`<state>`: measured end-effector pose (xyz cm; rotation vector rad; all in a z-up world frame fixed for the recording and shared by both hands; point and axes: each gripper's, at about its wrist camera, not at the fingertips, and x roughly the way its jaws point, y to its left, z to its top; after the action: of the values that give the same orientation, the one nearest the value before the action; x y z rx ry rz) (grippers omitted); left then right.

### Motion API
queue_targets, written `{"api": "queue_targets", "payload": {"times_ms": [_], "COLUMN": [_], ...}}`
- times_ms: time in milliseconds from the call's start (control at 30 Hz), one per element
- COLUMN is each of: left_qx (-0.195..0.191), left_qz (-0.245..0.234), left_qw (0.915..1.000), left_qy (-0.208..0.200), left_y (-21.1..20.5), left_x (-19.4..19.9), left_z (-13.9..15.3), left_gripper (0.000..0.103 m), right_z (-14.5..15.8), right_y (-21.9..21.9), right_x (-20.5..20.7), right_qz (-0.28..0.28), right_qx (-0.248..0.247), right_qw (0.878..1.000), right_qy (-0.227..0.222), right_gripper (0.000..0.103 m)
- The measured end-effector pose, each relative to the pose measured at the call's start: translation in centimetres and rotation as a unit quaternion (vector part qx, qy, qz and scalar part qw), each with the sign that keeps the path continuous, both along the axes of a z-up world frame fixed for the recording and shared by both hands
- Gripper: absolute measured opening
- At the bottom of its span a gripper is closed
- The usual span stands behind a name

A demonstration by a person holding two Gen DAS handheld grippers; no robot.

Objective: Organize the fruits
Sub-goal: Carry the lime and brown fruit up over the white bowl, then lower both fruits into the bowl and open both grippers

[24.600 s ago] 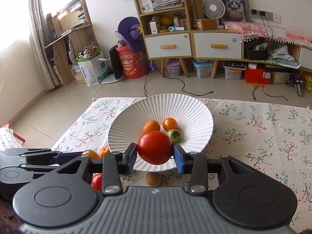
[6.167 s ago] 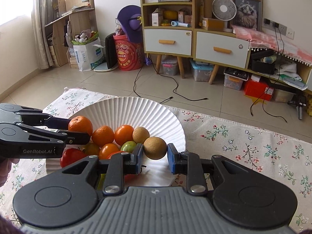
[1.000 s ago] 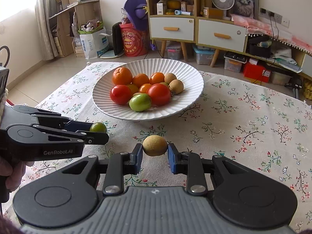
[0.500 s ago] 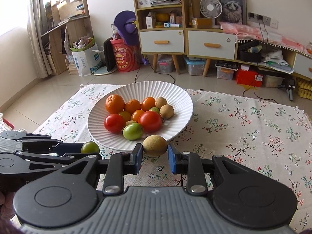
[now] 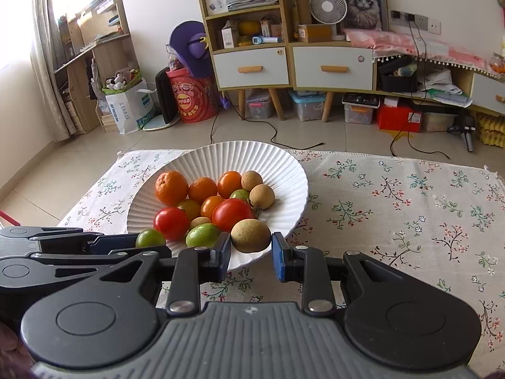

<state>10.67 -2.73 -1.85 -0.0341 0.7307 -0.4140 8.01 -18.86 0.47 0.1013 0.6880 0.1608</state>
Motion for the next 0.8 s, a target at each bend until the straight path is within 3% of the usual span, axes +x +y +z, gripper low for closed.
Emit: {"api": "queue_targets", "payload": {"times_ms": [633,800], "left_qx": [0.009,0.015], "left_qz": [0.002,0.001], "left_qw": [1.0,0.9998], "left_qy": [0.001,-0.012], "left_y": [-0.19,-0.43], "left_x": [-0.11,-0.4], "left_z": [-0.22,0.01], "left_gripper": [0.017,0.022], "right_z": [-0.45,-0.22], "right_y": [0.18,0.2], "right_x": [0.74,0.61], "right_qz": [0.006,0.002], "right_qx": [-0.009,-0.008], "right_qw": [1.0,1.0], "right_qy": [-0.004,-0.01], "right_gripper": [0.026,0.037]}}
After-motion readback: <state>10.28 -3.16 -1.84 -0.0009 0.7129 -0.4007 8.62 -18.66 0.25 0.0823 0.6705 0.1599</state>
